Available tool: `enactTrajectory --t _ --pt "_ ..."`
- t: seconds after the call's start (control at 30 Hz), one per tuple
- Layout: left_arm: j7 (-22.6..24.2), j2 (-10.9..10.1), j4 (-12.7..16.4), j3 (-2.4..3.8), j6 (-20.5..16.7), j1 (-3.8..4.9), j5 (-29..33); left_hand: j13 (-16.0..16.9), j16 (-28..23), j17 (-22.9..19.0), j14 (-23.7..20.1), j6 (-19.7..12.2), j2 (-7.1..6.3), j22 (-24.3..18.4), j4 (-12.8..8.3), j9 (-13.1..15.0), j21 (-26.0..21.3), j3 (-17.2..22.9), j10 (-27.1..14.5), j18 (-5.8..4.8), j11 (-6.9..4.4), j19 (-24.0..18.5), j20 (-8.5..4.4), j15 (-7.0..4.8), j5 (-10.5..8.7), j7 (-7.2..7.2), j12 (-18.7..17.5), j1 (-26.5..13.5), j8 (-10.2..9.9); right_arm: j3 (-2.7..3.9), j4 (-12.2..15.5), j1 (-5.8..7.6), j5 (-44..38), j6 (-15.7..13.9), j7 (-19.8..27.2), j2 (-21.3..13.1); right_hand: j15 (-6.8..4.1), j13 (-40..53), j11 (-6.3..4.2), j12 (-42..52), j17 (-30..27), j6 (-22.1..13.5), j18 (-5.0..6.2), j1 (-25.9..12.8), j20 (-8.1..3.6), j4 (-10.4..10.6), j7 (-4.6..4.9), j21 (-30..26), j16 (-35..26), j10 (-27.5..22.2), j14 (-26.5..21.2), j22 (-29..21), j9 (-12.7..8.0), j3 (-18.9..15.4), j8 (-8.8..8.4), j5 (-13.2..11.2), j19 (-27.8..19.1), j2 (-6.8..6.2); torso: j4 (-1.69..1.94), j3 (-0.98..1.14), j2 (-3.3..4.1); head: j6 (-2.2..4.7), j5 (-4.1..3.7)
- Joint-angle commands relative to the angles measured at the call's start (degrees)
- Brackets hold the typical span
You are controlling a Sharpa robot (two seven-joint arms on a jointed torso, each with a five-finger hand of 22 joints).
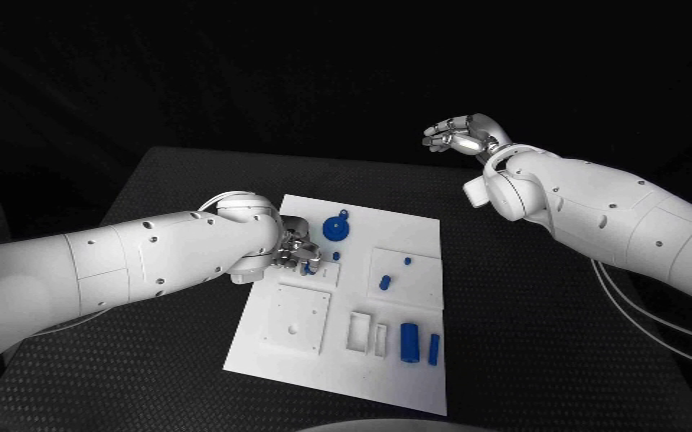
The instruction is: Assemble the parts on the task board
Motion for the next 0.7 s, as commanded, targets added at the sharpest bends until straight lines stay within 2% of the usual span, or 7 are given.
enactTrajectory --t 0.03,0.33,0.7 --pt "0.3 0.5 0.7 -0.25 3.6 -0.43 -1.2 0.1 0.4 0.1 3.1 13.1 0.66 0.6 0.3 -0.2 0.3 0.2 -0.7 1.16 -1.22 -0.5 -6.75 -2.75 0.55 -6.17 0.1 0.0 0.0 0.03 0.2 -0.02 0.0 0.9 0.5 0.0 0.49 -0.1 0.07 -0.3 -0.1 0.1 -1.11 0.4 -0.12 -0.2 0.31 -0.3 -0.4 0.5 -0.1 0.1 -0.1 0.0 0.4 0.5 0.0 0.21 0.0 -0.01 0.01 -0.03 -0.03" --pt "0.0 0.4 0.5 -0.24 3.7 -0.44 -1.9 0.2 0.9 0.3 3.3 13.8 1.04 0.7 0.1 -0.6 0.6 0.4 -0.5 1.21 -1.4 -0.5 -6.77 -2.5 1.94 -6.35 0.4 -0.1 0.0 0.02 0.2 -0.02 0.0 1.1 0.4 0.0 0.54 -0.1 0.1 -0.5 -0.2 0.1 -1.14 0.4 -0.11 -0.3 0.34 -0.4 -0.4 0.5 -0.1 0.2 -0.1 0.0 0.42 0.8 0.0 0.22 0.0 0.01 -0.01 -0.06 0.01" --pt "-0.3 0.1 0.1 -0.24 3.2 -0.44 -1.9 0.3 1.0 0.4 3.4 14.0 1.22 0.7 0.1 -0.7 0.7 0.5 -0.4 1.22 -1.47 -0.6 -6.77 -2.43 2.24 -6.41 0.6 -0.2 0.0 0.02 0.2 -0.04 0.1 1.2 0.4 0.0 0.58 -0.1 0.14 -0.6 -0.2 0.2 -1.16 0.4 -0.11 -0.3 0.37 -0.5 -0.4 0.6 -0.1 0.3 -0.1 0.0 0.46 1.1 0.0 0.28 0.11 -0.06 -0.01 -0.09 -0.03"
